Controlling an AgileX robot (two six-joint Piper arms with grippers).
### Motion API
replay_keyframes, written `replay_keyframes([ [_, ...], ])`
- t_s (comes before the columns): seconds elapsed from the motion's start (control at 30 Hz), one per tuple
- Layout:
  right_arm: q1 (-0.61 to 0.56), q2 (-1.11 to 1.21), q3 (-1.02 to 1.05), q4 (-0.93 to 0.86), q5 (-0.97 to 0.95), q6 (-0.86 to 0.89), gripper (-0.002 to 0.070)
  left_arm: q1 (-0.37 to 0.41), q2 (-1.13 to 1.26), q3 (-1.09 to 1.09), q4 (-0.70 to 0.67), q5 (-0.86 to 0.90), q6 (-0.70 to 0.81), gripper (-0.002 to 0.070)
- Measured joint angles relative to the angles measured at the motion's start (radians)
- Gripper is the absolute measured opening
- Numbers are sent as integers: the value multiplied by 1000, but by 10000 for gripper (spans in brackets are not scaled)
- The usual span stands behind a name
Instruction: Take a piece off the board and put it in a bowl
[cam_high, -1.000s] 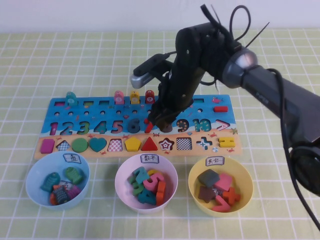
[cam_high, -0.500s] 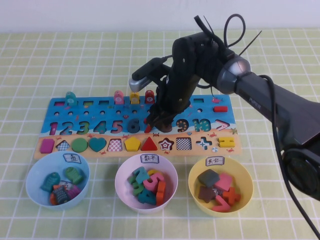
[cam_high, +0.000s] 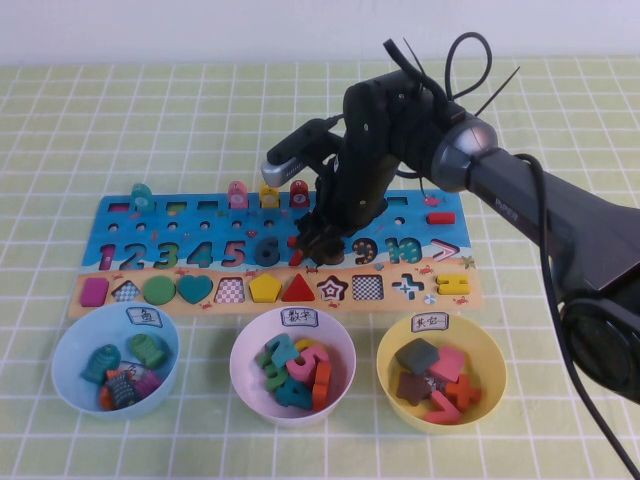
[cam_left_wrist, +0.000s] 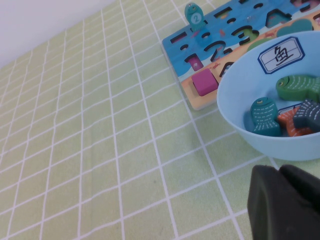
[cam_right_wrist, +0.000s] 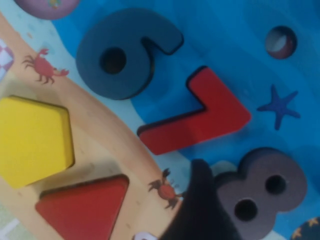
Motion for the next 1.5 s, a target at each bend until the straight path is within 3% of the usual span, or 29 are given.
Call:
replay_keyframes([
  [0.43, 3, 0, -6, -49, 12, 50, 447, 0, 0, 0, 0, 0, 0, -5],
  [0.6, 3, 0, -8, -49, 28, 52, 298, 0, 0, 0, 0, 0, 0, -5],
  [1.23, 3, -73, -121, -69, 80, 71, 301, 0, 0, 0, 0, 0, 0, -5],
  [1.5, 5, -350, 159, -12, 82, 72, 301, 0, 0, 0, 0, 0, 0, -5],
])
